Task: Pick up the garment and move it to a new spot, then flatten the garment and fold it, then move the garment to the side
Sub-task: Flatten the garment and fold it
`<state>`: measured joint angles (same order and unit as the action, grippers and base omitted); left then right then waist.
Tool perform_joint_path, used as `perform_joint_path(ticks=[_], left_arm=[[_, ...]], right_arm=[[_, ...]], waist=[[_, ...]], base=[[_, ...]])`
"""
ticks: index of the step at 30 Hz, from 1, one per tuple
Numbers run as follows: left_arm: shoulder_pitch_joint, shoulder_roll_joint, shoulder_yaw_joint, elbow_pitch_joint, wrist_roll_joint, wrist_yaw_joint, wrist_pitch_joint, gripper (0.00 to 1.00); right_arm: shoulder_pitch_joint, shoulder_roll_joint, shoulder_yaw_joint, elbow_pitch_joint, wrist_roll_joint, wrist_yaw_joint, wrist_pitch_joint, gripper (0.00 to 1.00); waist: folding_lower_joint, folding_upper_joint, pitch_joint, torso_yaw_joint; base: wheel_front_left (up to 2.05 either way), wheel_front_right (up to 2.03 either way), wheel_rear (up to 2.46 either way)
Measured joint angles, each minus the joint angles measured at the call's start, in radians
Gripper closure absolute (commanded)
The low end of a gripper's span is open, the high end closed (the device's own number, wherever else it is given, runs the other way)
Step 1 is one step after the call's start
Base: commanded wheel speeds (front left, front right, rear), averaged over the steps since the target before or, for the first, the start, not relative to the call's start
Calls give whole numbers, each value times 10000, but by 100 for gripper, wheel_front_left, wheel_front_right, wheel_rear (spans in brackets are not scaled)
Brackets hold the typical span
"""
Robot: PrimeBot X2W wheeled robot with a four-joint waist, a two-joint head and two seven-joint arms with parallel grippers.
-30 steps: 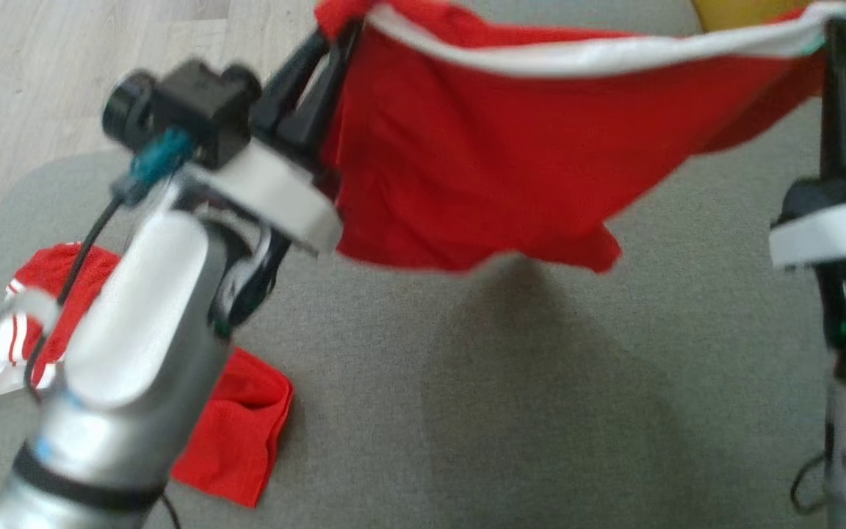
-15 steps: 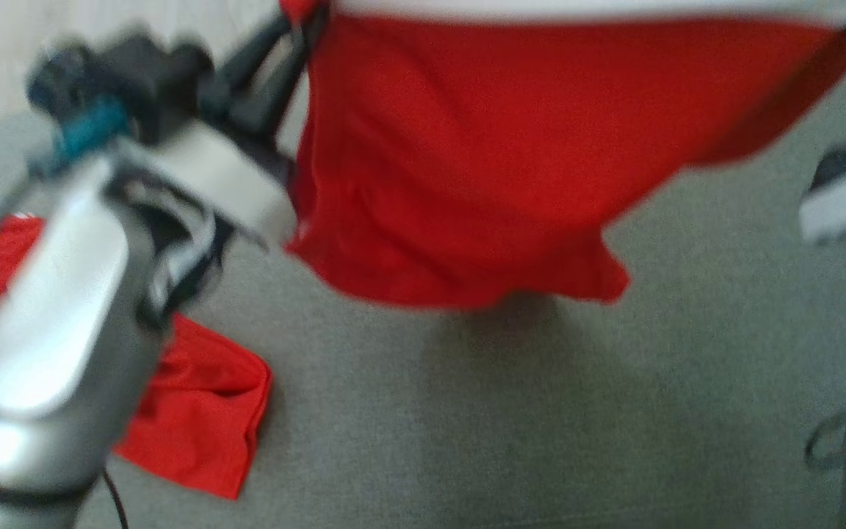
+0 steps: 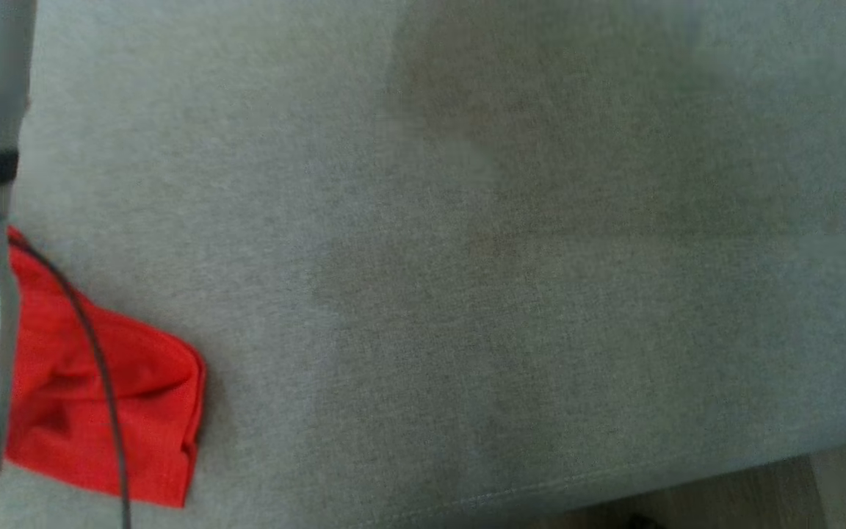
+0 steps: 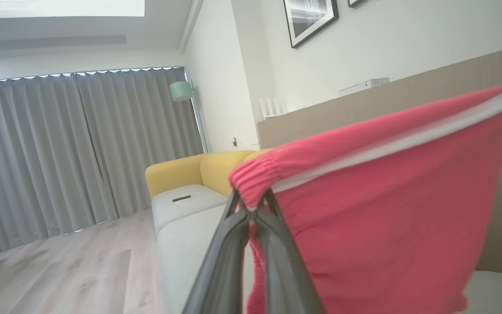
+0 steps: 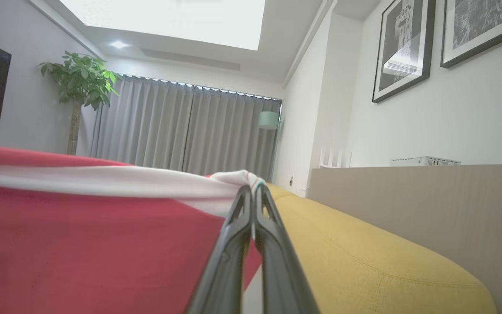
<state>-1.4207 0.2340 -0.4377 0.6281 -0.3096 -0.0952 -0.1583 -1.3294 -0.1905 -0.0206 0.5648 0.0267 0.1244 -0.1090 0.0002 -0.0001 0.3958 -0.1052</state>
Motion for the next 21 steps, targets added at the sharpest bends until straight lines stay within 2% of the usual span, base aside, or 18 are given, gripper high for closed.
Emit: perform_joint_path(ticks=[4, 9, 16, 21], left_arm=[[-367, -464, 59, 1243, -73, -15, -709, 100], [133, -876, -61, 2080, -209, -123, -907, 100], [2450, -1141, -430, 2311, -362, -286, -913, 100], [4490, -1089, -1005, 1749, -359, -357, -913, 100]], right_arm=[[-530, 303, -201, 1710, -169, 0, -869, 100], [-267, 433, 0, 3149, -184, 0, -1072, 100], [1197, 384, 1607, 4809, 859, -2, -855, 100], [2336, -401, 3411, 4836, 2080, -2, -353, 100]], waist=[[0, 0, 396, -102], [0, 0, 558, -66], [-1, 0, 472, 76], [-2, 0, 41, 182]], base=[[0, 0, 0], [0, 0, 0], [0, 0, 0], [0, 0, 0]])
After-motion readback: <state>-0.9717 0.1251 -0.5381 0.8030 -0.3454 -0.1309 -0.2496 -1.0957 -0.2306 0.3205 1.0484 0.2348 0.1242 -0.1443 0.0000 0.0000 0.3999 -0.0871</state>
